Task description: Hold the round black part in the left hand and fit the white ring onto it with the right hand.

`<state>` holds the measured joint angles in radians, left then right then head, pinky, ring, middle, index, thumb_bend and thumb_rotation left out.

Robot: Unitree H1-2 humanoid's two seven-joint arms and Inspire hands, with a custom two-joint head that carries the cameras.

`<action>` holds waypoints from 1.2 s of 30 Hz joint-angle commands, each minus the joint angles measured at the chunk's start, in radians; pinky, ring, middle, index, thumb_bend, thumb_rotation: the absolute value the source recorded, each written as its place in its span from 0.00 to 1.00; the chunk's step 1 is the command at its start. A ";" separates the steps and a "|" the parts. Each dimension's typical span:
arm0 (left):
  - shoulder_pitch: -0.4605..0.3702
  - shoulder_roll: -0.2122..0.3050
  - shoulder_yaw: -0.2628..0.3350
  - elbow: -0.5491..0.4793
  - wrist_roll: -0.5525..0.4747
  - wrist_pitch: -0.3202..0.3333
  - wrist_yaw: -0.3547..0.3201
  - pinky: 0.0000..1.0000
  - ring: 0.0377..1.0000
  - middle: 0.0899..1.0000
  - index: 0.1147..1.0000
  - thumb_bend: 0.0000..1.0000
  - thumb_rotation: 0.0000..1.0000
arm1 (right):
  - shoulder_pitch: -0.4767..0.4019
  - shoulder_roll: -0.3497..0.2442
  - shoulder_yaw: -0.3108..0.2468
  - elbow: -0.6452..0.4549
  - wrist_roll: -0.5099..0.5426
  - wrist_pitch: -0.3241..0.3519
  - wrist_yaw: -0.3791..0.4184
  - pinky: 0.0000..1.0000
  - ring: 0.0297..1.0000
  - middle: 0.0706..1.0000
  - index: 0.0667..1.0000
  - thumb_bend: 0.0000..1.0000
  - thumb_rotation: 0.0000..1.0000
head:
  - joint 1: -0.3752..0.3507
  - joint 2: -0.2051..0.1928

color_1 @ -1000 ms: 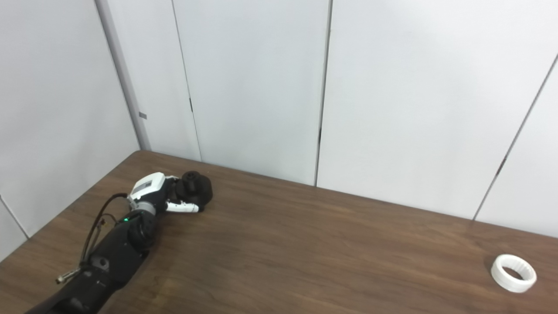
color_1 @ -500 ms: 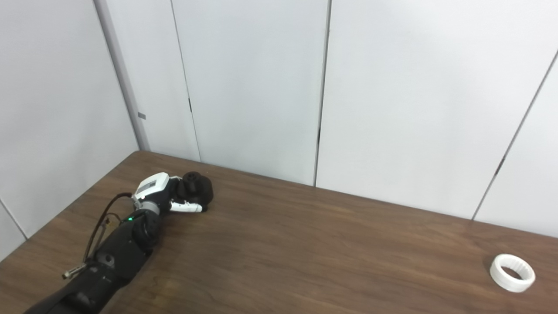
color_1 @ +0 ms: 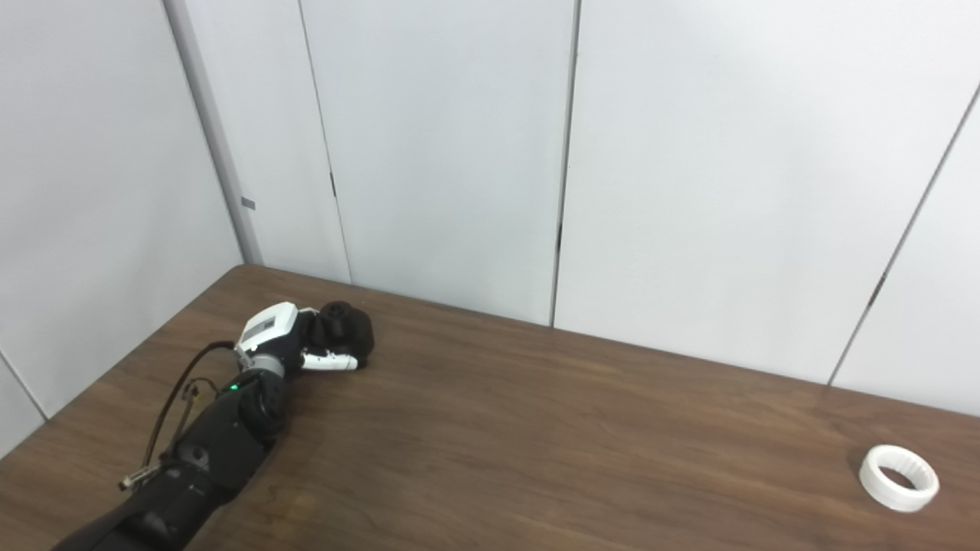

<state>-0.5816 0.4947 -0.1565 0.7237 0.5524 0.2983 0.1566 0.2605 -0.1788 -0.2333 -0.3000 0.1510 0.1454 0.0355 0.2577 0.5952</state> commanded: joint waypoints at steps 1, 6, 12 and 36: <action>-0.063 0.018 0.010 -0.007 0.001 -0.006 0.032 0.96 0.94 0.88 0.79 1.00 0.49 | 0.014 -0.008 -0.004 -0.019 -0.002 0.009 -0.001 1.00 0.98 0.92 0.99 0.62 1.00 | 0.001 0.002; -0.065 0.017 0.010 -0.014 -0.008 -0.009 0.031 0.93 0.92 0.86 0.76 1.00 0.46 | 0.014 -0.009 -0.005 -0.016 0.005 0.007 0.003 1.00 0.98 0.91 0.99 0.62 1.00 | 0.001 0.004; -0.071 0.012 0.012 -0.006 -0.016 -0.013 0.039 0.91 0.91 0.84 0.74 1.00 0.43 | 0.014 -0.013 -0.003 -0.023 0.002 0.014 0.003 1.00 0.98 0.91 0.99 0.62 1.00 | 0.001 0.004; -0.064 -0.010 0.054 0.047 -0.095 -0.103 0.093 0.68 0.76 0.70 0.41 0.52 0.05 | 0.011 -0.017 -0.006 -0.021 -0.010 0.009 -0.002 1.00 0.97 0.90 0.98 0.62 1.00 | 0.004 0.014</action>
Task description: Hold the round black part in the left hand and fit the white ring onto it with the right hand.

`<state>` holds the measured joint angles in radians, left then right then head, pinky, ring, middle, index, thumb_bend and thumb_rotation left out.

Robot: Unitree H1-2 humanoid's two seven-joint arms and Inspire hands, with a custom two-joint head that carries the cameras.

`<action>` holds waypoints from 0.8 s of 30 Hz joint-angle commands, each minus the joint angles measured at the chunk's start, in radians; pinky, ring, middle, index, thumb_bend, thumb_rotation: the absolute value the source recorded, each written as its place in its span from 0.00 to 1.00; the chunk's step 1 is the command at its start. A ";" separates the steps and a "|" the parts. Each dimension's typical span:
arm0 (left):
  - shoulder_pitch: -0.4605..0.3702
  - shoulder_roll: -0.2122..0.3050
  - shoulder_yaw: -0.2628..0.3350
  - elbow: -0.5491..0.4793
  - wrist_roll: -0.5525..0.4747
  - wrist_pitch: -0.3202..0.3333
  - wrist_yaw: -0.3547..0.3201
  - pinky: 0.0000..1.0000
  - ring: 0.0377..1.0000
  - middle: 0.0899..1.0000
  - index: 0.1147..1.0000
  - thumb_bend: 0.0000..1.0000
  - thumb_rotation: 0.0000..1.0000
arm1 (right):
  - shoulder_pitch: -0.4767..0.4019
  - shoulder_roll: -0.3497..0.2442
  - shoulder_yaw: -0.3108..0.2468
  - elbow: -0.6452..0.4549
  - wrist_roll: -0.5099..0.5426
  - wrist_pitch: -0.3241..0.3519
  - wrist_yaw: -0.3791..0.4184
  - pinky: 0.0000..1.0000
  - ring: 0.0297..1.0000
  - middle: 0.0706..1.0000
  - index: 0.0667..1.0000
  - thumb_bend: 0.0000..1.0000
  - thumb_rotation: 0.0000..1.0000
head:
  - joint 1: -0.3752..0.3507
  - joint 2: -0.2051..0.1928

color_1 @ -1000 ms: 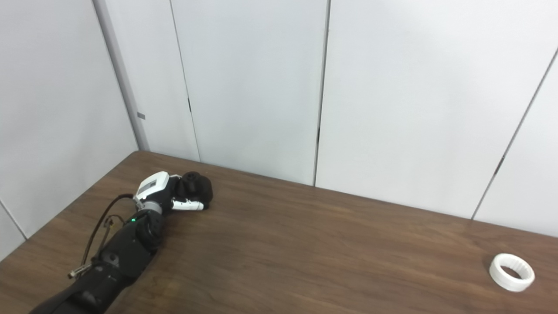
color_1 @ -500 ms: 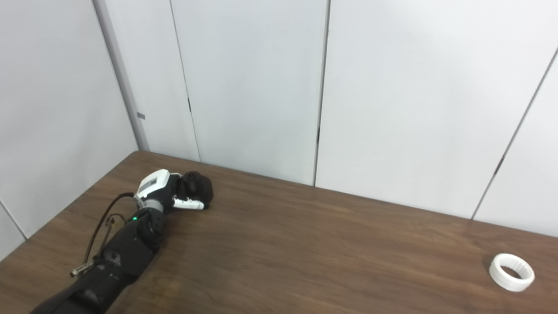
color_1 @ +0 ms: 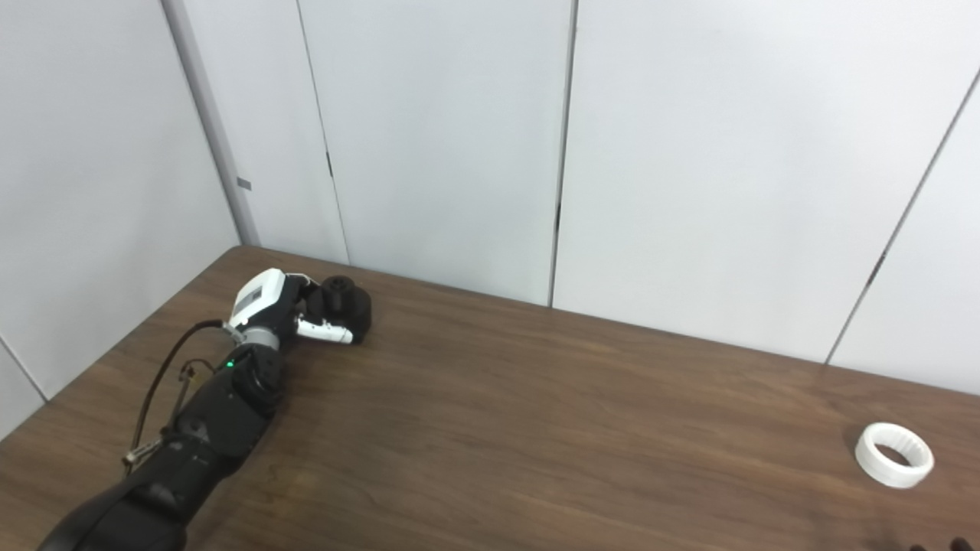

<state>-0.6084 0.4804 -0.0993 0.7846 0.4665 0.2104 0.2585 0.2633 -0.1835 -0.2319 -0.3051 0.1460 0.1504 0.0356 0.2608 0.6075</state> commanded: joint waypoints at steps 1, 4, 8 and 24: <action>-0.036 0.005 -0.004 -0.017 -0.009 -0.015 -0.010 0.68 0.76 0.70 0.41 0.52 0.05 | 0.007 -0.012 -0.008 -0.015 -0.004 0.005 -0.003 1.00 0.97 0.90 0.98 0.62 1.00 | -0.002 0.001; -0.030 0.006 -0.006 -0.032 -0.006 -0.012 -0.013 0.67 0.76 0.70 0.41 0.52 0.05 | 0.009 -0.012 -0.003 -0.028 -0.020 0.023 -0.009 1.00 0.98 0.90 0.98 0.62 1.00 | -0.009 0.002; -0.012 0.003 0.000 -0.071 -0.015 -0.015 -0.019 0.67 0.76 0.69 0.41 0.52 0.05 | 0.011 -0.010 0.000 -0.031 -0.015 0.021 -0.001 1.00 0.98 0.90 0.98 0.62 1.00 | -0.031 0.005; 0.151 -0.055 -0.037 -0.539 -0.024 0.004 -0.190 0.73 0.82 0.75 0.42 0.52 0.05 | 0.011 0.018 0.025 -0.082 0.039 0.053 0.015 1.00 0.98 0.91 0.98 0.60 1.00 | -0.190 0.053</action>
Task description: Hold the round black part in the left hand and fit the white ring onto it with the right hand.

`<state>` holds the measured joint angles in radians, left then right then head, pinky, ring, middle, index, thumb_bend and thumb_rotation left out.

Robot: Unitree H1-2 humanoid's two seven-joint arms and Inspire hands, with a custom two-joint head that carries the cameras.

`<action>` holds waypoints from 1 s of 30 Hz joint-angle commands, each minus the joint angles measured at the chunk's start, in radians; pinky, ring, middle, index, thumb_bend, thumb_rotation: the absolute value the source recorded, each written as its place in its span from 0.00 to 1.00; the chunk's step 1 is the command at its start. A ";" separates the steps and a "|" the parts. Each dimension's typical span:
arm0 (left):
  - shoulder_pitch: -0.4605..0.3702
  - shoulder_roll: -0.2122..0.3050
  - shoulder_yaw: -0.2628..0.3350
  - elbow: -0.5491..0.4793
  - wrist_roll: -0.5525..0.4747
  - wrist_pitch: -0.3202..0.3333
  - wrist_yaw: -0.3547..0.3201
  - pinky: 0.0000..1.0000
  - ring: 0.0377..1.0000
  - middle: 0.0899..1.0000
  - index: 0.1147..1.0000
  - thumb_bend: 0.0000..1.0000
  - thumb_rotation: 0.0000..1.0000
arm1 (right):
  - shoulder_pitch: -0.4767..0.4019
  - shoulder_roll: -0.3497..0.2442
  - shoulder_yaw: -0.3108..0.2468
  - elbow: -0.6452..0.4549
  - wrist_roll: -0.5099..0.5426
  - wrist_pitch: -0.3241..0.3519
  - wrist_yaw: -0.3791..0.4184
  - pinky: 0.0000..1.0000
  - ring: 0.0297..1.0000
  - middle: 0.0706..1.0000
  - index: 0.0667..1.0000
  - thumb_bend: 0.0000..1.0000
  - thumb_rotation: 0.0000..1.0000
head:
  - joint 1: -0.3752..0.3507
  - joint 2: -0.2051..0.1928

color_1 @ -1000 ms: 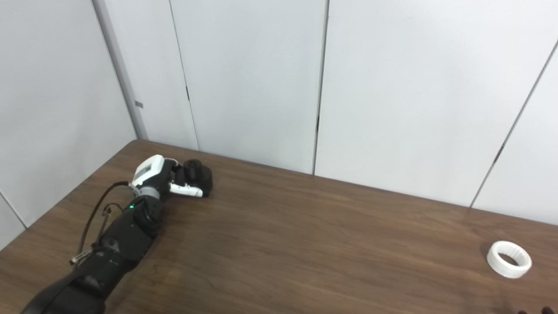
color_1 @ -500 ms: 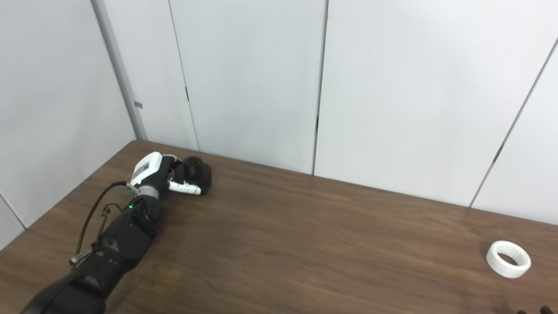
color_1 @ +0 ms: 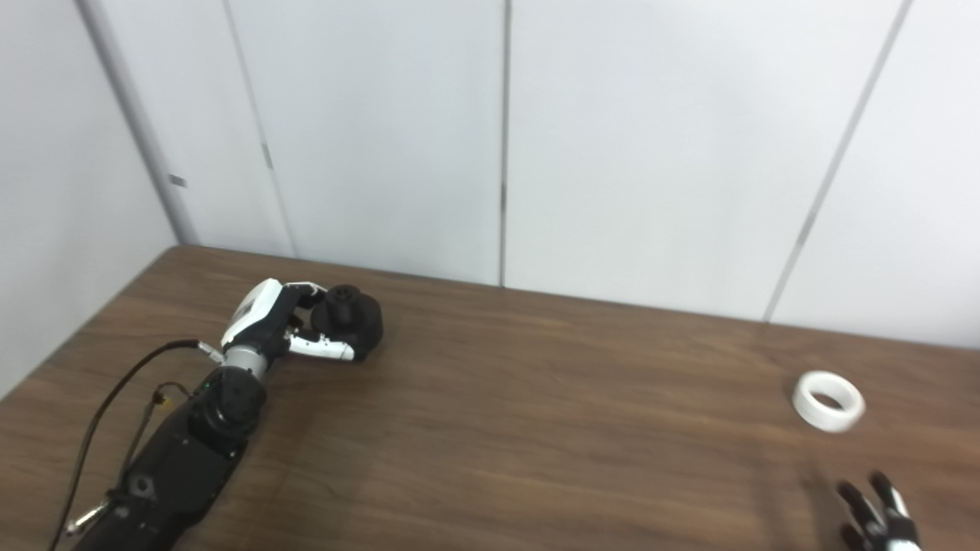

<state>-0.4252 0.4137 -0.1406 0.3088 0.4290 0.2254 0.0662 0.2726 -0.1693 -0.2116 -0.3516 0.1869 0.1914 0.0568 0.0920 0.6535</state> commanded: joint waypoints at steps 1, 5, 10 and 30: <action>-0.016 0.000 -0.003 -0.106 0.014 -0.012 -0.010 0.75 0.84 0.75 0.42 0.52 0.05 | 0.002 0.009 0.010 -0.046 -0.010 0.023 -0.012 1.00 0.98 0.91 0.97 0.60 1.00 | -0.032 0.010; 0.034 -0.022 -0.035 -0.235 0.033 -0.018 -0.055 0.78 0.85 0.76 0.42 0.52 0.05 | 0.002 0.023 0.038 -0.073 -0.061 0.046 -0.030 1.00 0.98 0.89 0.97 0.57 1.00 | -0.072 0.022; 0.107 -0.063 -0.087 -0.408 0.056 -0.013 -0.116 0.77 0.83 0.76 0.42 0.52 0.05 | -0.004 0.049 0.082 -0.103 -0.117 0.076 -0.059 0.94 0.94 0.87 0.95 0.61 1.00 | -0.145 0.037; 0.364 -0.170 -0.242 -0.595 0.203 -0.137 -0.179 0.86 0.85 0.77 0.42 0.52 0.06 | -0.029 0.069 0.170 -0.167 -0.156 0.172 -0.118 1.00 0.96 0.89 0.97 0.57 1.00 | -0.262 0.094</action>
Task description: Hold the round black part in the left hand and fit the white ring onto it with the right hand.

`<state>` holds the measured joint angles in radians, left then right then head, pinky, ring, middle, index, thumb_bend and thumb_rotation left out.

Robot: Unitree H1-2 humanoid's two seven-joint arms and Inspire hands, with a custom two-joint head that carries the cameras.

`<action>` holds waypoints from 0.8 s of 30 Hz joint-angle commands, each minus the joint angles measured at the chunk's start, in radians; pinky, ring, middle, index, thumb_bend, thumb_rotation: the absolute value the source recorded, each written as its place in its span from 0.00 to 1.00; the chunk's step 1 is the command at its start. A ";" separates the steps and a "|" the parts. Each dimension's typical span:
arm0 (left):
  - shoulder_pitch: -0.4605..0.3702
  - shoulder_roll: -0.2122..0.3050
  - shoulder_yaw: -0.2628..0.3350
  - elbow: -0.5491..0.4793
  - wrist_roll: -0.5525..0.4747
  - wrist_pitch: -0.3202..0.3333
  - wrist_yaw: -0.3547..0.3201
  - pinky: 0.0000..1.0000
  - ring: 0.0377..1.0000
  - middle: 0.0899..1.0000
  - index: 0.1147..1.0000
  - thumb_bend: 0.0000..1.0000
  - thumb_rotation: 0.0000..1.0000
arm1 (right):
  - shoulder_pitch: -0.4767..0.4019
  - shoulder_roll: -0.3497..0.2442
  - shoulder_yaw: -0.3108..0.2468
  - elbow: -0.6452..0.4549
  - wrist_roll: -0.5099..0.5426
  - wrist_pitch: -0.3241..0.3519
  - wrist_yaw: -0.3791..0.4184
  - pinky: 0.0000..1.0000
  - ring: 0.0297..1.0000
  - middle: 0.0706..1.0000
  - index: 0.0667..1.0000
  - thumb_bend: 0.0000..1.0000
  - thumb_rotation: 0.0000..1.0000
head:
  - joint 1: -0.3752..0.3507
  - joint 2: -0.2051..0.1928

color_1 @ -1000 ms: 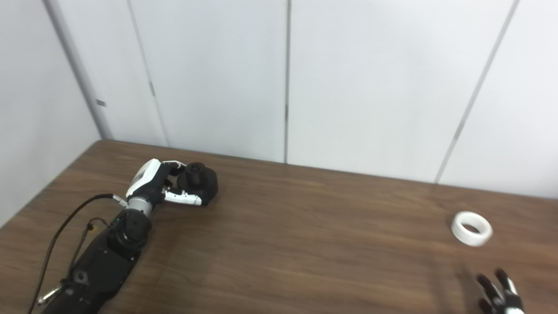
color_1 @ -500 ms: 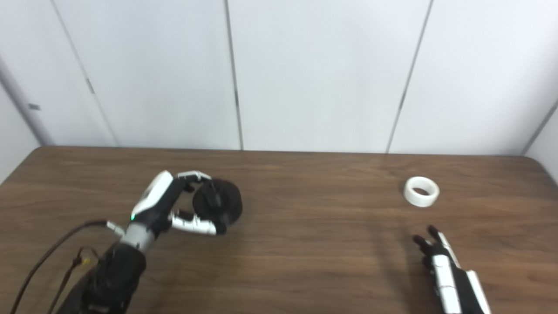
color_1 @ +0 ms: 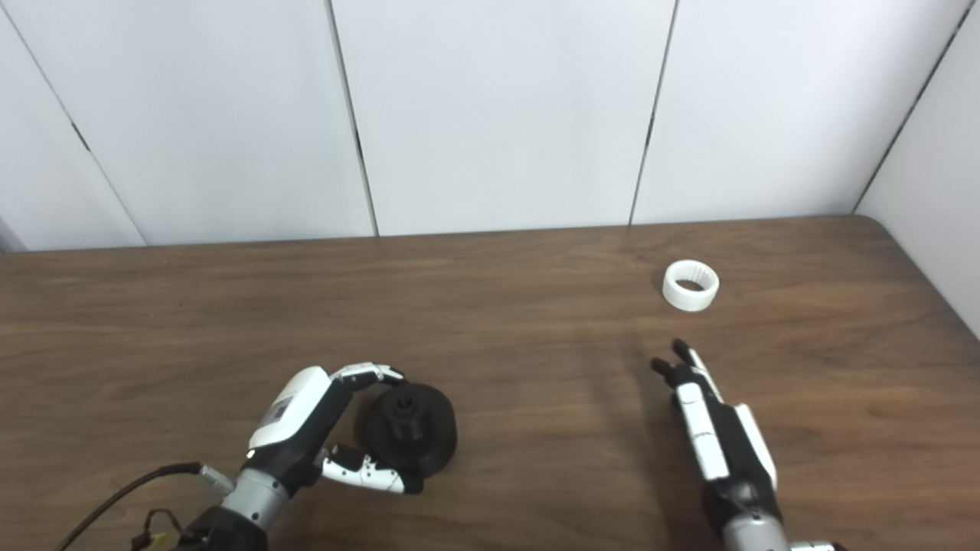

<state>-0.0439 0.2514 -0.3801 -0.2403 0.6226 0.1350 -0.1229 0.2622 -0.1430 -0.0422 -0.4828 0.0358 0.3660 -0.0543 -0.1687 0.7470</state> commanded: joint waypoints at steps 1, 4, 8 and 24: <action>-0.010 -0.008 -0.007 -0.047 0.016 -0.051 0.008 0.88 0.85 0.77 0.42 0.52 0.06 | -0.020 0.042 0.003 -0.038 -0.009 0.001 -0.009 1.00 0.96 0.88 0.97 0.57 1.00 | -0.001 0.001; 0.015 -0.010 -0.013 -0.038 0.025 -0.076 0.013 0.87 0.84 0.77 0.42 0.52 0.06 | -0.021 0.041 0.005 -0.044 -0.011 0.009 -0.010 1.00 0.96 0.88 0.97 0.57 1.00 | 0.002 0.003; 0.049 -0.019 -0.016 -0.015 0.021 -0.118 0.021 0.89 0.86 0.78 0.42 0.52 0.06 | -0.022 0.036 0.004 -0.053 -0.009 0.026 -0.009 1.00 0.97 0.89 0.98 0.57 1.00 | 0.007 0.010; 0.077 -0.041 -0.005 0.040 0.046 -0.149 0.023 0.95 0.90 0.80 0.42 0.52 0.05 | -0.018 0.020 -0.018 -0.074 0.002 0.034 -0.002 1.00 0.95 0.89 0.97 0.58 1.00 | 0.009 0.031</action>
<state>0.0439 0.2129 -0.3845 -0.2083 0.6584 0.0072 -0.1125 0.2613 -0.1442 -0.0491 -0.5138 0.0352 0.4194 -0.0556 -0.1580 0.7777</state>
